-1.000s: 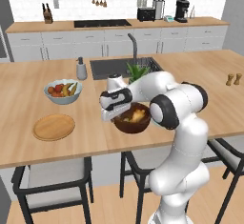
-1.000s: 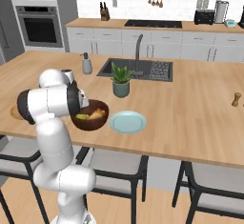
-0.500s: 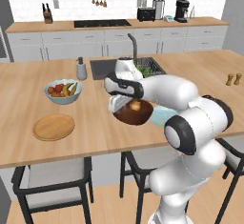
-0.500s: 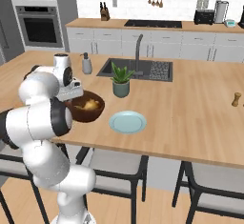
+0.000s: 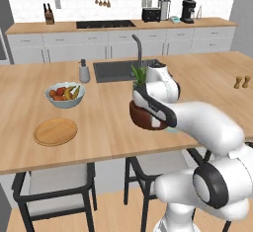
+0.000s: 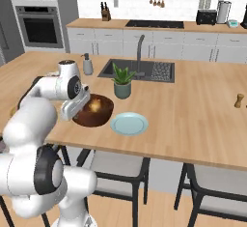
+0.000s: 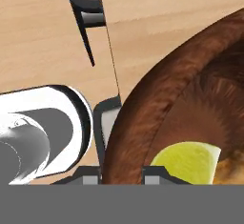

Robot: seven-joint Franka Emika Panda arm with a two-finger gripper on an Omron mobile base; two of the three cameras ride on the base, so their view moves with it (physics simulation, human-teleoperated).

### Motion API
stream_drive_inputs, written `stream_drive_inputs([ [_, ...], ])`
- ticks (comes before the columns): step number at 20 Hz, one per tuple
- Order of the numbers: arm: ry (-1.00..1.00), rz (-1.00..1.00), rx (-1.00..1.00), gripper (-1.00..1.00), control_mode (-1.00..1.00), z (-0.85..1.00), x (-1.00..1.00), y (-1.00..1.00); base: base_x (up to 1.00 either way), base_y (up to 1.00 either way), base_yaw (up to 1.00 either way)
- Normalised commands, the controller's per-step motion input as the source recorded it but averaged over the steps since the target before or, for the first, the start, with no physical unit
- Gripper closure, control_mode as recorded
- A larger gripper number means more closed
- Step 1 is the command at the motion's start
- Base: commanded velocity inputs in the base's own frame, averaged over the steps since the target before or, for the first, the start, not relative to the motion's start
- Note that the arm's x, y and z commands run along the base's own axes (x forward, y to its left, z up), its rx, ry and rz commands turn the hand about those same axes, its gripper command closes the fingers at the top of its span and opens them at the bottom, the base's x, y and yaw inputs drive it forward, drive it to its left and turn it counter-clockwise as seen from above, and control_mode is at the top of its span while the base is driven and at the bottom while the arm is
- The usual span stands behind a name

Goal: Pick the chicken drumstick and lemon wedge from their plates and place them in the bowl. Then put the bowl in the fridge.

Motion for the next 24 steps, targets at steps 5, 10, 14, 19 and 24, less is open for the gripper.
stream_drive_inputs([
  [5, -0.2, 0.57, -0.14, 1.0, -1.0, 0.24, -1.0, -0.52, 0.0, 0.0, 0.0],
  [10, -0.05, 0.41, -0.08, 1.0, -1.0, 0.36, -1.0, -0.2, 0.0, 0.0, 0.0],
  [14, 0.0, 0.1, -0.01, 1.0, -1.0, 0.06, -0.57, -0.27, 0.0, 0.0, 0.0],
  [19, -0.04, 0.0, 0.0, 1.0, -1.0, -0.02, -0.07, -0.21, 0.0, 0.0, 0.0],
  [24, 0.0, 0.0, 0.01, 1.0, -1.0, 0.0, -0.03, 0.0, 0.0, 0.0, 0.0],
])
